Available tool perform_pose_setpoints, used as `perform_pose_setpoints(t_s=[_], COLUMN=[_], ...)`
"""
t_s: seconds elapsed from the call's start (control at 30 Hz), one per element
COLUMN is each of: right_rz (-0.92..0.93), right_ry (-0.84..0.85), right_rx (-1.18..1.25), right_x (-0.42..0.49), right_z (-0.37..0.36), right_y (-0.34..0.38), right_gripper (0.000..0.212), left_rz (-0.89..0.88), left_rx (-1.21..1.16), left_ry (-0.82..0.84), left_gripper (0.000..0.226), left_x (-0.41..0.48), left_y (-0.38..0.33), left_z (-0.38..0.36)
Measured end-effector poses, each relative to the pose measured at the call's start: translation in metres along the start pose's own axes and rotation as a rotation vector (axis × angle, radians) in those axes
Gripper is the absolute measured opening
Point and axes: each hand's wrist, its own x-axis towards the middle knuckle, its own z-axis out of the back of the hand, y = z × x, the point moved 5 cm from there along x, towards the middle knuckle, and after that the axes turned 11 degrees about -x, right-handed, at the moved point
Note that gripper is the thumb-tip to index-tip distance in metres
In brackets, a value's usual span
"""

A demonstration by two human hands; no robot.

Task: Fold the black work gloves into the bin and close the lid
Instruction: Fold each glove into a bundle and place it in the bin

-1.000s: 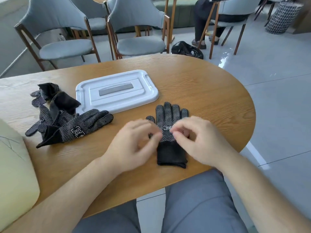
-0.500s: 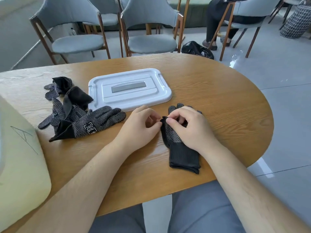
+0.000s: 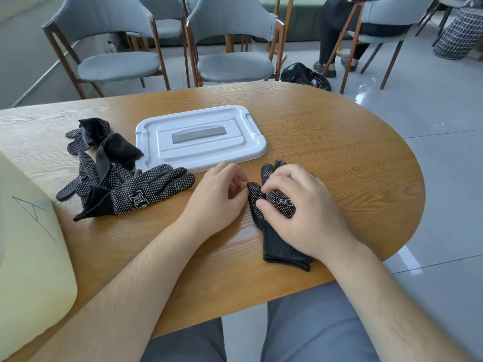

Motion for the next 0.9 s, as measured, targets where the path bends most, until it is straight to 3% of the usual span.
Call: perform_pose_setpoints(t_s=[0.17, 0.37, 0.5, 0.6, 0.7, 0.8, 0.9], right_rz=[0.111, 0.115, 0.136, 0.079, -0.015, -0.127, -0.168], right_ry=[0.242, 0.177, 0.224, 0.227, 0.118, 0.082, 0.138], right_rx=[0.01, 0.093, 0.062, 0.103, 0.081, 0.018, -0.073], right_x=[-0.055, -0.067, -0.062, -0.047, -0.016, 0.022, 0.048], right_z=[0.011, 0.016, 0.019, 0.022, 0.023, 0.013, -0.011], right_y=[0.002, -0.01, -0.007, -0.009, -0.02, -0.031, -0.036], right_gripper=[0.024, 0.015, 0.018, 0.022, 0.017, 0.012, 0.018], left_rz=[-0.005, 0.01, 0.027, -0.134, -0.358, -0.368, -0.374], left_rx=[-0.002, 0.002, 0.034, 0.055, 0.148, 0.325, 0.388], left_ry=[0.008, 0.023, -0.008, -0.127, -0.057, 0.053, 0.052], left_gripper=[0.011, 0.012, 0.015, 0.014, 0.011, 0.021, 0.023], left_x=[0.002, 0.001, -0.002, -0.007, -0.016, -0.016, -0.018], left_y=[-0.002, -0.001, 0.001, -0.018, -0.035, -0.034, -0.034], left_z=[-0.001, -0.003, -0.001, 0.005, -0.007, -0.022, -0.022])
